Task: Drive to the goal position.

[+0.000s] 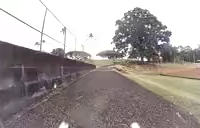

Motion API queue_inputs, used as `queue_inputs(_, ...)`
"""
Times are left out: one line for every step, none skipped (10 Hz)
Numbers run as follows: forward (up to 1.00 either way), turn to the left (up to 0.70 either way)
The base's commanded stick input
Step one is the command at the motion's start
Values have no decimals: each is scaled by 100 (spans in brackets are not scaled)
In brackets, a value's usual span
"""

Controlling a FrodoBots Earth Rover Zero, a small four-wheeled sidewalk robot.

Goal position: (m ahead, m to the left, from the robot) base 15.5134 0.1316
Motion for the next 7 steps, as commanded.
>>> queue_inputs(70, 0)
queue_inputs(70, 0)
queue_inputs(70, 0)
queue_inputs(70, 0)
queue_inputs(70, 0)
queue_inputs(70, 0)
queue_inputs(70, 0)
